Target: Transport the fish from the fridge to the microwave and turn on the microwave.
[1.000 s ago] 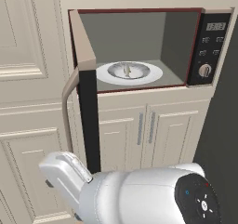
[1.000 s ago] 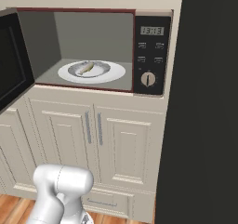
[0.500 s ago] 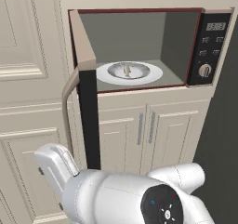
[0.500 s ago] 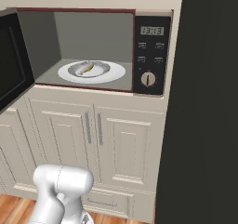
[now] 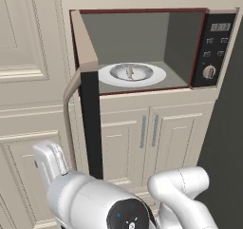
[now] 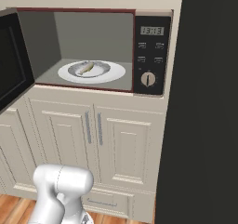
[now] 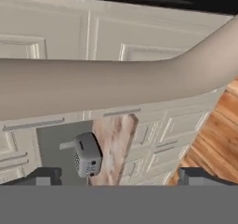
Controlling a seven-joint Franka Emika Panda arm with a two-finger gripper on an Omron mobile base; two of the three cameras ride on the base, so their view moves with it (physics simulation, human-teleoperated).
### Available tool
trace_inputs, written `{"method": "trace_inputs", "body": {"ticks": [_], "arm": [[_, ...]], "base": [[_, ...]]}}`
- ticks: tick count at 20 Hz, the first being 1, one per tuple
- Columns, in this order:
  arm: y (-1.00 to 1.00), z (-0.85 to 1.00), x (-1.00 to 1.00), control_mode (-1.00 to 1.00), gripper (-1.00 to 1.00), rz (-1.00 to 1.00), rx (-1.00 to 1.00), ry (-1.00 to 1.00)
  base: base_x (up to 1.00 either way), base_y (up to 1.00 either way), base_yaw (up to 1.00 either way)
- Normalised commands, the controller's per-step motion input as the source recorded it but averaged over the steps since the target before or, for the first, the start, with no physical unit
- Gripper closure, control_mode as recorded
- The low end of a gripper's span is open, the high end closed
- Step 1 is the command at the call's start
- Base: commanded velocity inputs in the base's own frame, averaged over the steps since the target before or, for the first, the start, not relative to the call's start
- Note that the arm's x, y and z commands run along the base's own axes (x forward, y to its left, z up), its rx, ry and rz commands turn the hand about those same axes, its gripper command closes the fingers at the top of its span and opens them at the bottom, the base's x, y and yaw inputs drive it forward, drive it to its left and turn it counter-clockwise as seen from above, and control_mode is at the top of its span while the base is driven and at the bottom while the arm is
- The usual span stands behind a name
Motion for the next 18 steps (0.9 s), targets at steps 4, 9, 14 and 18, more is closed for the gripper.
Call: {"method": "trace_inputs", "body": {"ticks": [4, 9, 14, 18], "arm": [[0.15, -0.17, 0.33, -1.00, -1.00, -0.10, 0.06, 0.00], [0.17, -0.18, 0.29, -1.00, -1.00, -0.12, 0.07, 0.00], [0.11, -0.14, 0.25, -1.00, -1.00, -0.15, 0.08, 0.00], [0.18, -0.12, 0.14, -1.00, -1.00, -0.18, 0.00, 0.00]], "base": [[0.00, 0.00, 0.00], [0.00, 0.00, 0.00], [0.00, 0.00, 0.00], [0.00, 0.00, 0.00]]}}
